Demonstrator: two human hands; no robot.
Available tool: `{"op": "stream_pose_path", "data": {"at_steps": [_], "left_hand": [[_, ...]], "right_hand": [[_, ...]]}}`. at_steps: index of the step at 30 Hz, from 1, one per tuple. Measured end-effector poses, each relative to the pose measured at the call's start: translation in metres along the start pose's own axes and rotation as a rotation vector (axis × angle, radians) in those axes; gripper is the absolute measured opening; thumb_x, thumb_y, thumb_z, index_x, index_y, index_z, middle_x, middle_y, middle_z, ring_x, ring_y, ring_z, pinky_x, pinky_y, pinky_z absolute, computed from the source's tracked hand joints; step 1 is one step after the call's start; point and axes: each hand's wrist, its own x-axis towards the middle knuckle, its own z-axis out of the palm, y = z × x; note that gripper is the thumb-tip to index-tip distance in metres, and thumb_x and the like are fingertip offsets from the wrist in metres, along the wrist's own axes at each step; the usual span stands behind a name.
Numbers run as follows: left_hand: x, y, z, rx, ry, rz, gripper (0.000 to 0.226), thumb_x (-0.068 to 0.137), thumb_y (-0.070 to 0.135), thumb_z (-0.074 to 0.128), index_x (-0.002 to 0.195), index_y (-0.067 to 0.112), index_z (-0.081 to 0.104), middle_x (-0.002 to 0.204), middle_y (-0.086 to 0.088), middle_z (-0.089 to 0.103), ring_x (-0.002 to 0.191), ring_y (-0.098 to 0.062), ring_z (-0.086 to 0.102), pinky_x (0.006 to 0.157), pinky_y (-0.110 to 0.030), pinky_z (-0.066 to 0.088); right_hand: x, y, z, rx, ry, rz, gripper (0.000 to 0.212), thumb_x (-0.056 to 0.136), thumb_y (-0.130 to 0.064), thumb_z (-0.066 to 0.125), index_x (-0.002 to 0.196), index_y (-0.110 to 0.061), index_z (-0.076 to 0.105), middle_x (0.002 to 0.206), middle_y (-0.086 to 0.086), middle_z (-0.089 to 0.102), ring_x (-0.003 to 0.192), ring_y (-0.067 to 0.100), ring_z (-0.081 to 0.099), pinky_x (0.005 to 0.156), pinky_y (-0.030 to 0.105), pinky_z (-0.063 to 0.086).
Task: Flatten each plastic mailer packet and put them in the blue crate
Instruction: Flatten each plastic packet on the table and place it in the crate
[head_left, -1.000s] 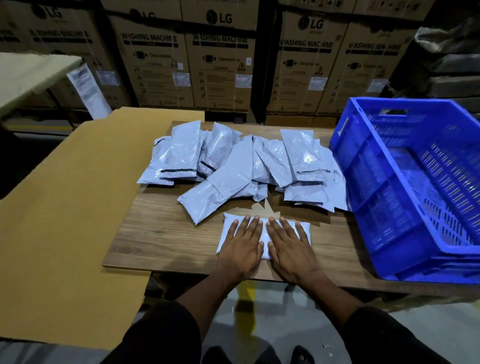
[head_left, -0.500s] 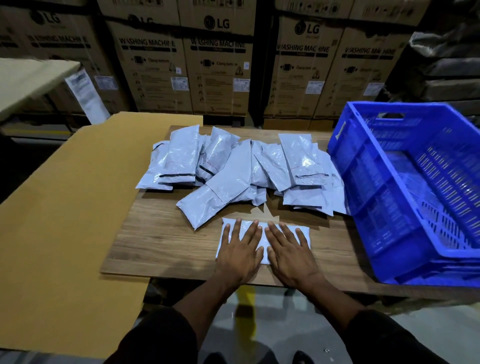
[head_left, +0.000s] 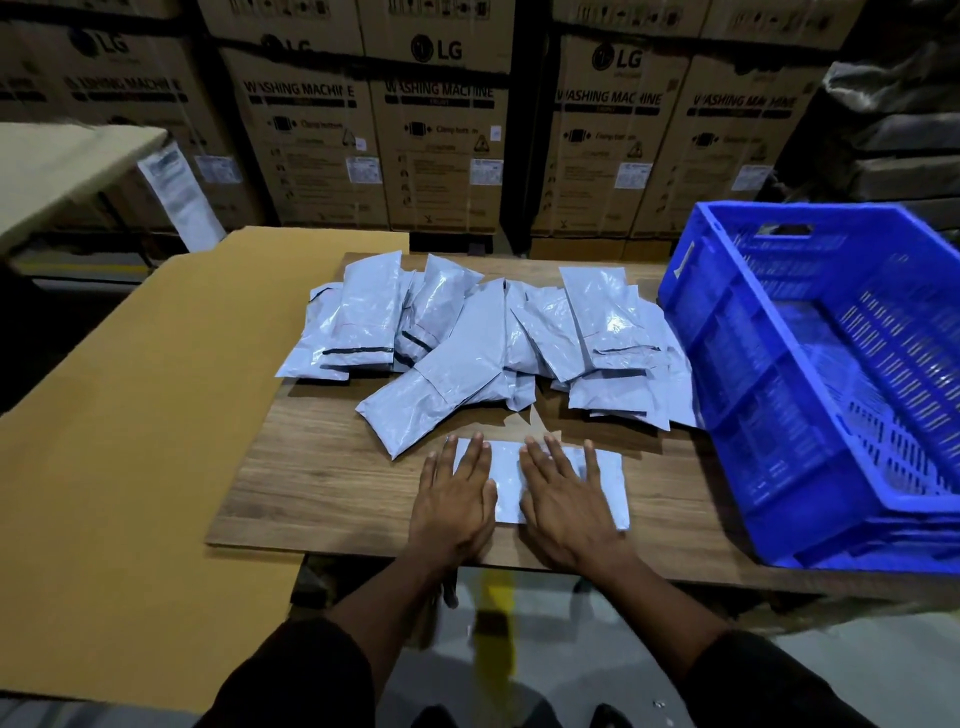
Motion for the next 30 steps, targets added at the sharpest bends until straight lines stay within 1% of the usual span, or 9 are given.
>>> {"op": "stream_pose_path", "data": {"at_steps": [2,7,11,16,20,22,24,27,30], "left_hand": [[0.001,-0.002,0.001,-0.005,0.004,0.006,0.057,0.1,0.035,0.028,0.15,0.015,0.046,0.158,-0.001,0.041,0.147,-0.031,0.034,0.117,-0.049,0.023],[0.003,-0.003,0.007,0.003,0.001,0.012,0.056,0.099,0.033,0.032,0.147,0.012,0.05,0.156,-0.005,0.044,0.144,-0.036,0.038,0.112,-0.055,0.037],[0.002,-0.001,0.006,0.022,0.006,-0.003,0.057,0.099,0.034,0.033,0.148,0.011,0.048,0.157,-0.004,0.042,0.146,-0.037,0.035,0.115,-0.053,0.032],[0.0,-0.001,0.004,0.042,0.002,0.007,0.06,0.098,0.037,0.033,0.15,0.011,0.045,0.159,-0.004,0.039,0.146,-0.038,0.033,0.117,-0.052,0.026],[0.002,-0.001,0.002,0.042,-0.015,-0.006,0.063,0.099,0.043,0.028,0.153,0.012,0.041,0.159,-0.003,0.039,0.147,-0.038,0.033,0.118,-0.053,0.016],[0.004,-0.001,-0.002,0.064,0.029,-0.008,0.064,0.1,0.044,0.027,0.151,0.008,0.043,0.157,-0.007,0.042,0.146,-0.039,0.035,0.116,-0.057,0.01],[0.007,0.004,-0.007,0.045,0.077,0.023,0.062,0.103,0.04,0.025,0.146,0.0,0.047,0.153,-0.014,0.045,0.144,-0.038,0.038,0.118,-0.059,0.011],[0.012,0.029,-0.004,-0.129,0.158,0.163,0.053,0.105,0.022,0.023,0.133,-0.01,0.056,0.136,-0.025,0.059,0.126,-0.038,0.059,0.115,-0.049,0.031],[0.017,0.04,0.001,-0.272,0.151,0.126,0.048,0.093,0.013,0.035,0.125,-0.012,0.06,0.124,-0.027,0.065,0.112,-0.04,0.067,0.109,-0.038,0.027]], "right_hand": [[0.006,-0.016,0.005,0.039,-0.001,-0.007,0.062,0.091,-0.038,0.029,0.141,-0.01,0.055,0.149,0.006,0.05,0.141,0.026,0.041,0.112,0.059,0.013],[0.001,-0.014,0.017,0.088,0.054,0.022,0.06,0.102,-0.045,0.025,0.147,-0.012,0.047,0.155,0.005,0.043,0.145,0.021,0.035,0.117,0.046,0.013],[-0.012,0.007,0.02,0.097,0.046,0.134,0.072,0.099,-0.059,0.023,0.152,-0.012,0.037,0.159,0.009,0.034,0.148,0.026,0.029,0.119,0.049,0.015],[-0.047,0.058,0.025,0.105,0.029,0.22,0.076,0.095,-0.07,0.009,0.159,-0.029,0.01,0.167,0.001,0.001,0.153,0.018,0.0,0.122,0.048,0.007],[-0.05,0.071,0.014,0.139,-0.068,0.209,0.082,0.09,-0.073,0.0,0.159,-0.029,-0.004,0.164,-0.006,-0.02,0.151,0.012,-0.017,0.122,0.046,-0.007],[-0.045,0.066,0.006,0.172,-0.093,0.262,0.076,0.096,-0.066,0.003,0.159,-0.024,-0.001,0.165,-0.001,-0.016,0.151,0.015,-0.017,0.12,0.05,-0.009],[-0.039,0.053,-0.001,0.137,0.011,0.289,0.071,0.1,-0.054,0.007,0.158,-0.014,0.018,0.167,0.006,0.006,0.154,0.021,-0.001,0.119,0.055,-0.001],[-0.02,0.024,-0.002,0.1,0.086,0.113,0.063,0.098,-0.038,0.022,0.148,-0.006,0.043,0.157,0.011,0.037,0.148,0.026,0.027,0.117,0.055,0.015],[0.0,-0.002,0.002,0.155,0.027,0.018,0.067,0.096,-0.038,0.014,0.154,-0.01,0.032,0.161,0.007,0.029,0.151,0.023,0.021,0.12,0.05,0.007]]}}
